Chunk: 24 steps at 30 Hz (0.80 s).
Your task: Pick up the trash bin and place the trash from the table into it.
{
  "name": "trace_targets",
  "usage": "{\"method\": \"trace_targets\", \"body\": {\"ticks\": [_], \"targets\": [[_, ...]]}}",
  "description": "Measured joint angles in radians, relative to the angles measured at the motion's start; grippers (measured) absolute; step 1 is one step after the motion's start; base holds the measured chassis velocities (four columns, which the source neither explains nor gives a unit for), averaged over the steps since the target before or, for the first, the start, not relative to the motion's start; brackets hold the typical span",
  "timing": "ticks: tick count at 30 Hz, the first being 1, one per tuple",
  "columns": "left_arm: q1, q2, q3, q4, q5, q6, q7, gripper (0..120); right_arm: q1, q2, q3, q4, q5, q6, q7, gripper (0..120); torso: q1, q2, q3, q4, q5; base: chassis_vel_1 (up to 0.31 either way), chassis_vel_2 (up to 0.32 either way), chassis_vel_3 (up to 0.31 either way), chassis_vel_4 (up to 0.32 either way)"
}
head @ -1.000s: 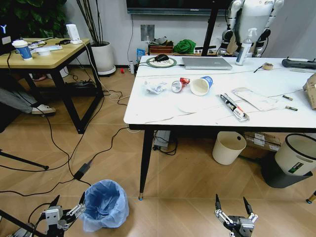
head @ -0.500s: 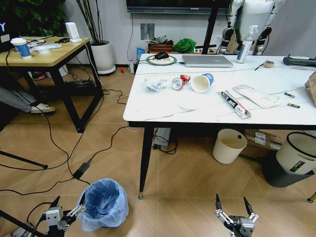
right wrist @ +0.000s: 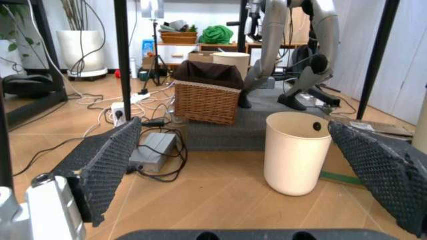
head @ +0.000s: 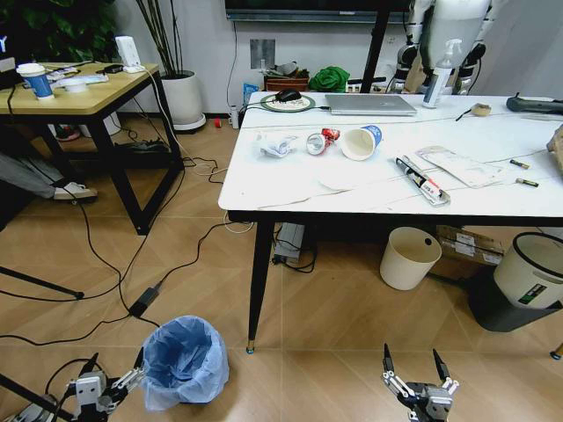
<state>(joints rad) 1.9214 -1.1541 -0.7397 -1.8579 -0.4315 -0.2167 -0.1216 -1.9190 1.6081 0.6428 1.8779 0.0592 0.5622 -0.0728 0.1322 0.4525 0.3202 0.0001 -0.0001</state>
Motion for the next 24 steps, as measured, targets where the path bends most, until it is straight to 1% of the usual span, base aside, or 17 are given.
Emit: {"method": "trace_targets", "body": {"ticks": [2,3,4,8,9,10,12,13,16,18,22,24], "targets": [[-0.019,0.005,-0.001,0.019,-0.019,0.037,0.009,100,0.0,0.0,-0.005,-0.006,-0.002,0.006,0.0,100,0.0,0.0,0.0,-0.0001,0.0001,0.0,0.0,0.0,0.0],[-0.037,0.008,-0.002,0.035,-0.023,0.069,0.001,100,0.0,0.0,-0.007,-0.009,-0.002,0.01,0.0,100,0.0,0.001,0.001,-0.0001,0.0001,0.0,0.0,0.0,0.0],[-0.037,0.008,-0.002,0.035,-0.023,0.069,0.001,100,0.0,0.0,-0.007,-0.009,-0.002,0.01,0.0,100,0.0,0.001,0.001,-0.0001,0.0001,0.0,0.0,0.0,0.0],[-0.101,0.015,0.003,0.088,-0.041,0.146,-0.021,100,0.001,0.0,-0.01,-0.018,-0.003,0.022,-0.001,100,0.001,0.002,0.001,0.0,0.0,0.0,0.0,0.0,0.0],[-0.103,0.015,0.003,0.09,-0.042,0.148,-0.021,100,0.001,0.0,-0.011,-0.018,-0.003,0.022,-0.001,100,0.001,0.002,0.002,0.0,0.0001,0.0,0.0,0.0,0.0],[-0.151,0.016,0.008,0.127,-0.063,0.194,-0.028,100,0.002,0.0,-0.012,-0.023,-0.003,0.029,-0.001,100,0.001,0.003,0.002,0.0,0.0,0.0,0.0,0.0,0.0],[-0.154,0.016,0.008,0.129,-0.063,0.196,-0.029,100,0.002,0.0,-0.012,-0.023,-0.003,0.029,-0.001,100,0.001,0.003,0.002,-0.0001,-0.0001,0.0,0.0,0.0,0.0],[-0.196,0.014,0.011,0.162,-0.068,0.22,-0.031,100,0.002,0.0,-0.015,-0.028,-0.003,0.033,-0.001,100,0.001,0.004,0.002,-0.0001,0.0,0.0,0.0,0.0,0.0],[-0.263,0.002,0.017,0.209,-0.069,0.263,-0.03,100,0.003,0.0,-0.024,-0.037,-0.003,0.039,-0.002,100,0.002,0.005,0.003,-0.0002,0.0,0.0,0.0,0.0,0.0],[-0.278,-0.001,0.018,0.221,-0.068,0.276,-0.027,100,0.004,0.0,-0.026,-0.04,-0.003,0.041,-0.002,100,0.002,0.005,0.003,0.0,0.0002,0.0,0.0,0.0,0.0],[-0.35,-0.004,0.032,0.275,-0.051,0.336,-0.004,100,0.001,0.0,-0.028,-0.047,-0.003,0.052,-0.002,100,0.002,0.006,0.004,-0.0002,0.0002,0.0,0.0,0.0,0.0],[-0.367,-0.001,0.042,0.29,-0.042,0.347,0.002,100,0.0,0.0,-0.027,-0.047,-0.003,0.053,-0.002,100,0.002,0.006,0.004,-0.0001,0.0001,0.0,0.0,0.0,0.0]]}}
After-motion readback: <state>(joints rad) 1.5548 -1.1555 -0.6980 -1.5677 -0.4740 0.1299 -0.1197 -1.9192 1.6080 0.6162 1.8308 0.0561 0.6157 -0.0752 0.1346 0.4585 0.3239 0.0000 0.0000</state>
